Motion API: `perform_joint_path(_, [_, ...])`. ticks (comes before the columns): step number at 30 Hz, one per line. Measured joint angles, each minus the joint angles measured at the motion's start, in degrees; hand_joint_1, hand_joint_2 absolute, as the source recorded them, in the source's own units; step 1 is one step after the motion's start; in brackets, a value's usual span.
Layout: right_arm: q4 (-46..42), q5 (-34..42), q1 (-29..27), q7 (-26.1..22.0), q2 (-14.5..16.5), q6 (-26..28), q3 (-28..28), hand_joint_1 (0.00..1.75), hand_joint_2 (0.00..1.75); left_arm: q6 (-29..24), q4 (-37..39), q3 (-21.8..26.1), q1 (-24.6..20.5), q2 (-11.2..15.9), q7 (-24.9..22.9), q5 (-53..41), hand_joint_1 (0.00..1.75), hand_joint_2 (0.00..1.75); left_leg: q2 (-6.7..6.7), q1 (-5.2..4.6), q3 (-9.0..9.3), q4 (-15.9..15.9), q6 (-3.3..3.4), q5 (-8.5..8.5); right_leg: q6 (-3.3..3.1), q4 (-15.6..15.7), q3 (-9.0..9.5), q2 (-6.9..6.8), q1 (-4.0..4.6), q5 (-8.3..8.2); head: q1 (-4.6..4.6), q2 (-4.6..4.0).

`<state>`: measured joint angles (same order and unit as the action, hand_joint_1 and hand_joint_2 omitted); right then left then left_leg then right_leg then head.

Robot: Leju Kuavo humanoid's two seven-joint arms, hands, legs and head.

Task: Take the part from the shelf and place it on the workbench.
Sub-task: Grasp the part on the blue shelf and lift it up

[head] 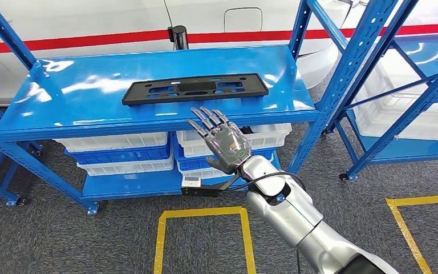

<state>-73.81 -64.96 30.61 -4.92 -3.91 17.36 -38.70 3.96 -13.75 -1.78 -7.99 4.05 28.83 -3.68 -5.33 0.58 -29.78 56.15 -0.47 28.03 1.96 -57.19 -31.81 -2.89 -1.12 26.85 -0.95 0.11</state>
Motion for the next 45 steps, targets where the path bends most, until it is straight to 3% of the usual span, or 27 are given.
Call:
perform_joint_path(15, [0.04,0.01,0.28,-0.10,0.34,-0.04,-0.26,0.00,1.75,-0.74,0.00,0.23,0.01,-0.52,0.01,0.01,0.00,0.00,0.00,0.00,-0.01,0.01,0.00,0.00,0.00,0.00,0.00,0.00,-0.01,0.00,0.01,0.00])
perform_joint_path(18, [0.06,0.22,0.37,-0.55,0.59,0.22,-0.34,0.00,1.75,-1.39,0.00,0.73,0.03,-0.61,0.10,0.01,0.00,0.00,0.13,-0.03,-0.43,0.40,0.48,0.18,0.39,0.24,0.07,-0.16,-0.69,-0.26,0.04,0.00])
perform_joint_path(20, [0.07,0.32,0.67,-0.76,0.95,0.52,-0.34,0.00,1.75,-1.73,-0.02,1.17,0.04,-0.69,0.15,0.01,0.00,0.00,0.17,0.19,-0.08,-0.36,1.06,-0.27,0.72,0.46,0.06,-0.07,-0.63,-0.37,0.04,0.00])
perform_joint_path(22, [0.09,0.34,1.09,-0.89,1.17,0.75,-0.32,0.00,1.75,-1.95,-0.11,1.45,-0.04,-0.94,0.19,0.01,0.00,0.00,0.24,0.67,0.81,-1.73,1.64,-1.07,0.70,-1.78,-1.18,0.95,-0.49,0.64,-0.04,0.00])
perform_joint_path(25, [0.28,0.35,1.16,-0.92,1.15,0.83,-0.32,0.00,1.75,-2.05,-0.29,1.61,-0.15,-1.34,0.20,-0.03,0.00,0.00,0.64,1.09,1.09,-2.24,1.86,-1.37,0.56,-12.64,-7.01,2.44,-0.70,4.19,-0.16,0.00])
perform_joint_path(26, [0.40,0.34,1.04,-0.86,1.10,0.83,-0.32,0.00,1.75,-2.06,-0.31,1.66,-0.13,-1.49,0.20,-0.08,0.00,0.00,0.85,1.23,1.14,-2.22,1.72,-1.28,0.89,-15.21,-8.64,2.55,-0.84,4.58,-0.16,0.00])
perform_joint_path(27, [0.52,0.34,0.95,-0.79,1.06,0.83,-0.32,0.00,1.75,-2.08,-0.31,1.70,-0.11,-1.64,0.20,-0.15,0.00,0.00,1.06,1.43,1.26,-2.14,1.45,-1.11,1.47,-15.63,-9.27,2.57,-1.03,4.04,-0.16,0.00])
perform_joint_path(28, [0.60,0.31,0.90,-0.68,1.03,0.83,-0.31,0.00,1.75,-2.12,-0.32,1.74,-0.10,-1.77,0.20,-0.25,0.00,0.00,1.25,1.75,1.45,-1.96,1.02,-0.84,2.28,-13.58,-8.67,2.50,-1.29,2.52,-0.16,0.00])
perform_joint_path(30, [0.69,0.21,0.89,-0.48,1.01,0.80,-0.32,0.00,1.75,-2.24,-0.34,1.81,-0.09,-1.77,0.17,-0.45,0.00,0.00,1.49,2.29,1.69,-1.13,-0.32,0.11,3.88,-6.25,-5.57,1.95,-1.77,-0.94,-0.22,0.00])
perform_joint_path(31, [0.74,0.16,0.85,-0.42,1.09,0.79,-0.33,0.00,1.75,-2.34,-0.36,1.86,-0.09,-1.68,0.14,-0.58,0.00,0.00,1.55,2.39,1.59,-0.51,-1.04,0.65,3.89,-3.56,-4.35,1.90,-1.88,-1.79,-0.22,0.00])
perform_joint_path(33, [0.93,0.13,0.45,-0.35,1.20,0.74,-0.31,0.00,1.75,-2.62,-0.37,1.95,-0.03,-1.48,0.05,-0.79,0.00,0.00,1.58,2.26,1.29,0.17,-1.95,1.24,2.65,-2.36,-3.83,2.19,-1.74,-1.40,-0.07,0.00])
perform_joint_path(35, [1.16,0.14,-0.01,-0.33,1.28,0.77,-0.26,0.00,1.75,-2.84,-0.37,1.97,0.10,-1.56,0.00,-0.96,0.00,0.00,1.54,2.52,1.34,0.20,-2.20,1.42,1.21,-2.63,-4.05,2.81,-1.67,-1.05,0.13,0.00])
perform_joint_path(37, [1.37,0.15,-0.16,-0.41,1.42,0.91,-0.19,0.00,1.75,-2.90,-0.36,1.98,0.17,-1.61,-0.04,-1.07,0.00,0.00,2.63,2.76,0.14,2.62,-2.17,2.93,0.33,-2.69,-3.75,3.28,-1.51,-0.74,0.21,0.00])
perform_joint_path(38, [1.50,0.15,-0.22,-0.48,1.57,1.00,-0.16,0.00,1.75,-2.91,-0.34,1.98,0.23,-1.64,-0.07,-1.11,0.00,0.00,3.46,2.72,-1.50,5.65,-2.06,4.34,-0.05,-2.66,-3.53,3.49,-1.37,-0.56,0.27,0.00])
perform_joint_path(40, [1.85,0.15,-0.56,-0.63,1.84,1.16,-0.18,0.00,1.75,-2.95,-0.28,2.02,0.61,-1.64,-0.15,-1.16,0.00,0.00,4.65,2.26,-6.68,14.22,-1.60,7.23,-0.65,-2.65,-3.21,3.93,-0.84,-0.17,0.33,0.00])
perform_joint_path(41, [2.05,0.15,-0.88,-0.69,1.90,1.21,-0.20,0.00,1.75,-2.97,-0.26,2.07,0.88,-1.64,-0.20,-1.17,0.00,0.00,4.82,1.98,-9.04,17.41,-1.23,7.66,-0.94,-2.65,-3.01,4.20,-0.50,0.02,0.34,0.00])
perform_joint_path(42, [2.26,0.15,-1.20,-0.75,1.94,1.26,-0.21,0.00,1.75,-2.98,-0.23,2.15,1.17,-1.64,-0.26,-1.18,0.00,0.00,4.90,1.64,-10.61,18.75,-0.67,6.95,-1.22,-2.65,-2.71,4.48,-0.10,0.22,0.34,0.00])
perform_joint_path(43, [2.44,0.15,-1.45,-0.79,1.99,1.31,-0.22,0.00,1.75,-2.99,-0.22,2.24,1.40,-1.66,-0.30,-1.20,0.00,0.00,4.98,1.25,-11.05,17.77,0.06,5.09,-1.51,-2.65,-2.34,4.76,0.28,0.43,0.33,0.00])
perform_joint_path(45, [2.73,0.15,-1.64,-0.85,2.22,1.46,-0.19,0.00,1.75,-3.00,-0.19,2.42,1.63,-1.61,-0.38,-1.24,0.00,0.00,5.61,0.28,-9.21,11.14,2.07,-0.06,-2.06,-2.57,-1.51,5.21,0.87,0.85,0.30,0.00])
